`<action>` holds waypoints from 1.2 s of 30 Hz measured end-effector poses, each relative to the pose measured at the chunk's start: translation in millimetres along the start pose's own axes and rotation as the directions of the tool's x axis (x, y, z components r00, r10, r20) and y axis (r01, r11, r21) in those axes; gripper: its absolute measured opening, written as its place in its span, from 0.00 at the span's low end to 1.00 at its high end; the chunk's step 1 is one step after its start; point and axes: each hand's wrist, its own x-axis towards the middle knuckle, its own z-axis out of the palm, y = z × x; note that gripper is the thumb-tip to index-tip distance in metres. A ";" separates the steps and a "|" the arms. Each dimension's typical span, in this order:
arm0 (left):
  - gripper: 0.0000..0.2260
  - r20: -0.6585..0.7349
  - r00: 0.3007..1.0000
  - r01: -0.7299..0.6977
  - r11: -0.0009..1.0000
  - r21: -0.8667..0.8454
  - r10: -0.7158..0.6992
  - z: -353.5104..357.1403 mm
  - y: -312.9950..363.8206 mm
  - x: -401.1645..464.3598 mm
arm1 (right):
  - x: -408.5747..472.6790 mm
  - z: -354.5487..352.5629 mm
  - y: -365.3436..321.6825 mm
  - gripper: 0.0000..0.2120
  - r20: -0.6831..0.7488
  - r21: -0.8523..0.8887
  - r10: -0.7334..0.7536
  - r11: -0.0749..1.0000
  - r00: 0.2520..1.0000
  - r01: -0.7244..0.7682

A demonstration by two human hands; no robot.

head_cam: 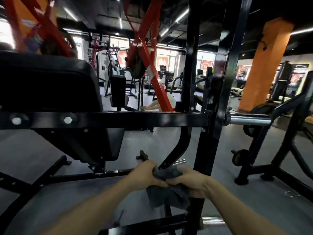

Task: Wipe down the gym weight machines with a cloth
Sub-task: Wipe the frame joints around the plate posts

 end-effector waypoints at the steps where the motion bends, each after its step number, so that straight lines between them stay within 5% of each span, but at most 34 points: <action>1: 0.26 0.016 1.000 -0.006 1.000 0.009 0.006 -6.7 9.0 0.7 | -6.6 -5.0 -10.4 0.13 0.010 -0.007 0.019 1.000 1.000 -0.019; 11: 0.13 0.038 0.996 0.087 0.979 -0.182 -0.082 -69.9 74.8 -4.6 | -50.3 -14.9 -115.6 0.20 -0.160 -0.058 0.186 0.979 0.969 -0.197; 18: 0.06 0.038 0.989 0.150 0.941 -0.302 -0.146 -127.3 100.0 -28.7 | -83.4 14.8 -193.1 0.10 -0.004 -0.102 0.200 0.975 0.980 -0.199; 22: 0.06 0.009 0.989 0.145 0.939 -0.312 -0.149 -164.9 112.2 -54.1 | -83.9 36.5 -217.7 0.17 -0.042 -0.093 0.210 0.973 0.977 -0.213; 36: 0.08 -0.110 0.966 0.217 0.965 -0.151 -0.234 -341.3 115.5 -181.4 | -102.5 173.2 -339.0 0.10 -0.016 -0.040 0.167 0.985 0.986 -0.167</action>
